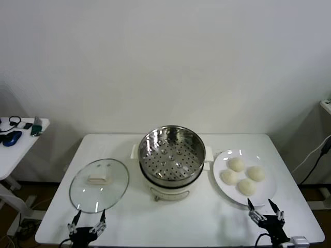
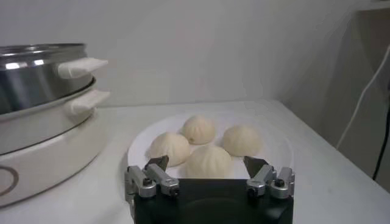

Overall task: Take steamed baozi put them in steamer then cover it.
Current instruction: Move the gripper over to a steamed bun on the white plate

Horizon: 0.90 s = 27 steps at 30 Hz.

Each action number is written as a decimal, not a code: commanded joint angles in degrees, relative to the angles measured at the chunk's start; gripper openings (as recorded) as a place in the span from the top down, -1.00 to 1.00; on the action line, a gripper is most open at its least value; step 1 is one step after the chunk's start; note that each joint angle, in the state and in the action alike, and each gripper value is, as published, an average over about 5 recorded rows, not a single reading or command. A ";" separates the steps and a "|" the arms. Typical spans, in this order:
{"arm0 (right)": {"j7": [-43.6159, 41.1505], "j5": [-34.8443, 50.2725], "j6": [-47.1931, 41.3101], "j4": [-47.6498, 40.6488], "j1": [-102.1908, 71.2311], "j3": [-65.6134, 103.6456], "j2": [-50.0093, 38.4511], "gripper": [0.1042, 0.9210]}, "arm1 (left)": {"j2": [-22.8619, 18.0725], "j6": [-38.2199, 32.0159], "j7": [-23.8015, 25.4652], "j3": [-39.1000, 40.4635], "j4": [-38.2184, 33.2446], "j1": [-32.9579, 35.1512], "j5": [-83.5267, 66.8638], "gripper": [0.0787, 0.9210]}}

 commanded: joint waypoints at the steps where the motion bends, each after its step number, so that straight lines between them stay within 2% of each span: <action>1: 2.01 -0.34 -12.82 -1.96 17.24 -1.91 -10.46 -0.76 | 0.12 -0.02 0.02 0.42 -0.69 0.01 0.17 -0.77; 4: 0.16 -0.34 -16.59 -5.79 26.61 -5.85 -17.93 -0.76 | 0.23 -0.08 0.02 0.62 -0.84 -0.07 0.19 -0.77; 7: -7.09 -0.27 -19.87 -10.53 36.69 -12.27 -27.21 -0.76 | 0.43 -0.11 0.03 0.79 -0.95 -0.24 0.27 -0.77; 10: -16.74 -2.04 -19.13 -15.24 45.83 -21.49 -35.56 -0.76 | 0.63 -0.22 0.04 0.97 -0.96 -0.32 0.48 -0.77; 15: -38.09 -12.43 -10.30 -24.19 63.05 -41.86 -44.71 -0.76 | 0.72 -0.47 0.06 1.27 -0.69 -0.45 0.80 -0.77; 21: -57.37 -23.42 2.47 -35.32 86.52 -67.95 -44.13 -0.76 | 0.53 -0.62 0.14 1.51 -0.46 -0.66 1.44 -0.77; 27: -69.27 -23.03 8.82 -43.45 114.33 -99.73 -38.01 -0.76 | 0.25 -0.66 0.16 1.69 -0.53 -0.39 2.42 -0.77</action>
